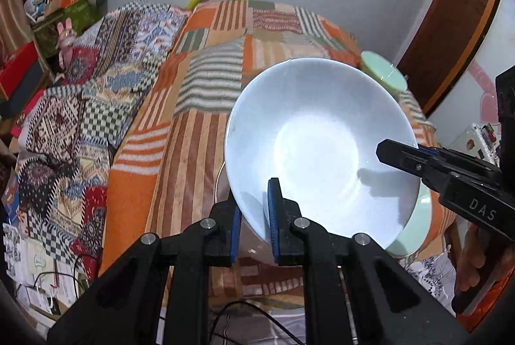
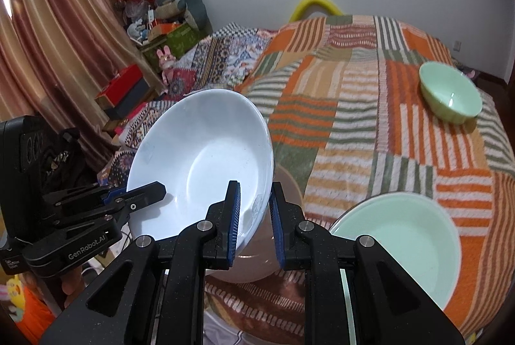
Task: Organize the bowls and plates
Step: 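Lower the dotted white bowl into the pink bowl with both grippers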
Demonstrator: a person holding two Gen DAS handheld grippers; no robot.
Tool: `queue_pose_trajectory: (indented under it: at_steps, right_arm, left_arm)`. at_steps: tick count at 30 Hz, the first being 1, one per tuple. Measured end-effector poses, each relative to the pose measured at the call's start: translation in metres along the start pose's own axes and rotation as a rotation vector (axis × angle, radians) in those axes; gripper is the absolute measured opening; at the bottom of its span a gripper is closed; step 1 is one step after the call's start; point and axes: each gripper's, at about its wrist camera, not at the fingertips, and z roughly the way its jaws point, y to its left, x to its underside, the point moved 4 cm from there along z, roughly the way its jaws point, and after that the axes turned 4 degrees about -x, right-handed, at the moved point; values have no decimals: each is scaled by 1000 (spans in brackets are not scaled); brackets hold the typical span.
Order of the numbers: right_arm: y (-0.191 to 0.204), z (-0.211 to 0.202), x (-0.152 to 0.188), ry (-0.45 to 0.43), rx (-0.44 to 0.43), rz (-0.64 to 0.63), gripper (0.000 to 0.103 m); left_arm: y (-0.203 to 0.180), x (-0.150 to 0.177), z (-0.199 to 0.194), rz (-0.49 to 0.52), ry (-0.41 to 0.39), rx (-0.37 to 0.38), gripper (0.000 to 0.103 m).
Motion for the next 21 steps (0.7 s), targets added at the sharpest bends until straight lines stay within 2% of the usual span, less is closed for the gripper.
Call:
queue_pose_trajectory:
  at_steps: [10,21]
  right_arm:
    - [-5,28,21,93,6,29,17]
    - [-10,43,33,146,3,53,17]
  left_arm:
    - [9,20,37,-9,97,-21,13]
    - [14,30,55,-11,155,-41,13]
